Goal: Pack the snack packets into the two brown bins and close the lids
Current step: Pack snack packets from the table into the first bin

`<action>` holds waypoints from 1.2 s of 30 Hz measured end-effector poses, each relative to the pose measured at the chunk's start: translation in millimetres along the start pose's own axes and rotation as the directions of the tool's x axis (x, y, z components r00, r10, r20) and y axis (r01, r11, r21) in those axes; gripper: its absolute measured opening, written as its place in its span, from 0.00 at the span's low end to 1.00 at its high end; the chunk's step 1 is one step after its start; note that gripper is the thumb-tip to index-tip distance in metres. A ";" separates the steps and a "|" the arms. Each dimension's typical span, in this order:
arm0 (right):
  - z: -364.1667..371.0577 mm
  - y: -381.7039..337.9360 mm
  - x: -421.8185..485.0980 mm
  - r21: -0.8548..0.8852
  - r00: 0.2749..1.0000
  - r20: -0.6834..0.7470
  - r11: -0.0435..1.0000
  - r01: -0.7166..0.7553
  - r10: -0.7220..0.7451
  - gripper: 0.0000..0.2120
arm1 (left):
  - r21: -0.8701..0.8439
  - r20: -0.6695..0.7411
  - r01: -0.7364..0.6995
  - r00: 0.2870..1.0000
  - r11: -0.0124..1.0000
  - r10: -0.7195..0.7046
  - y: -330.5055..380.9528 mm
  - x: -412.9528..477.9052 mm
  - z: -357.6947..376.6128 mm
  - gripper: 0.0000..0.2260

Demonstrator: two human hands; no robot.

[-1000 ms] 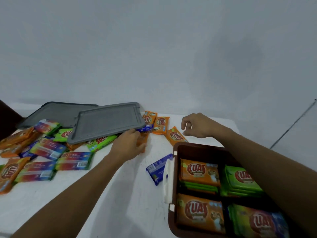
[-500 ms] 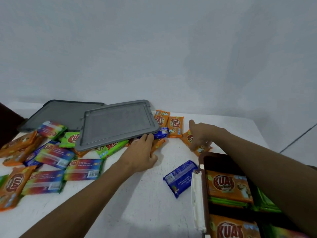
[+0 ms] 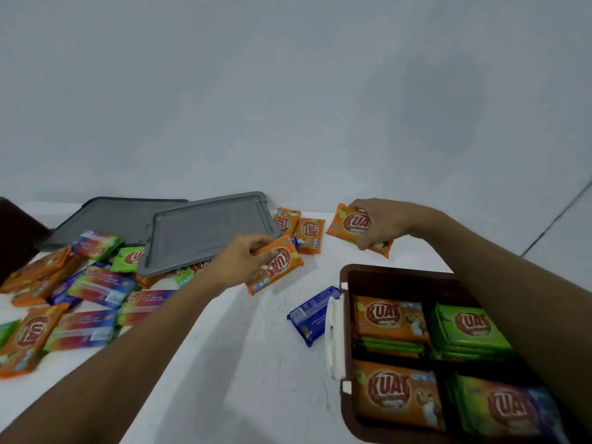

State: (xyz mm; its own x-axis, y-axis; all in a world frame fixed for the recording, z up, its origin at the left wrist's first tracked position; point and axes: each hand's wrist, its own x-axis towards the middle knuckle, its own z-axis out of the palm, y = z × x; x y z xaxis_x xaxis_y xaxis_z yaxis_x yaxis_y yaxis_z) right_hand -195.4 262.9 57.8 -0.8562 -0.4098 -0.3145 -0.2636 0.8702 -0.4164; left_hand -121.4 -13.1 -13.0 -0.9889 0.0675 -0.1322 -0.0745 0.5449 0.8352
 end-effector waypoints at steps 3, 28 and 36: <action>-6.5 6.5 -38.1 0.047 0.999 -0.042 0.999 0.019 -0.017 0.29 | -0.050 -0.017 -0.029 0.999 0.998 0.028 22.1 -7.6 2.2 0.13; 38.3 92.4 -210.1 -0.311 0.987 -0.156 0.947 -0.075 0.027 0.36 | 0.008 -0.061 -0.176 0.983 0.984 0.176 123.8 -106.8 150.7 0.19; 64.4 114.8 -199.5 -0.453 0.974 -0.206 0.892 -0.012 -0.092 0.44 | 0.511 -0.087 -0.266 0.930 0.818 0.357 118.4 -90.7 156.1 0.15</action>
State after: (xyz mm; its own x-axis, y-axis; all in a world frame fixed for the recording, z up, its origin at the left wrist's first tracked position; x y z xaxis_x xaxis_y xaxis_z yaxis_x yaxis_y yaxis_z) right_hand -26.3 426.9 17.8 -0.9016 -0.4226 -0.0920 -0.4259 0.9046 0.0188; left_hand -20.4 175.8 14.6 -0.9575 0.1845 0.2218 0.2678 0.8544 0.4453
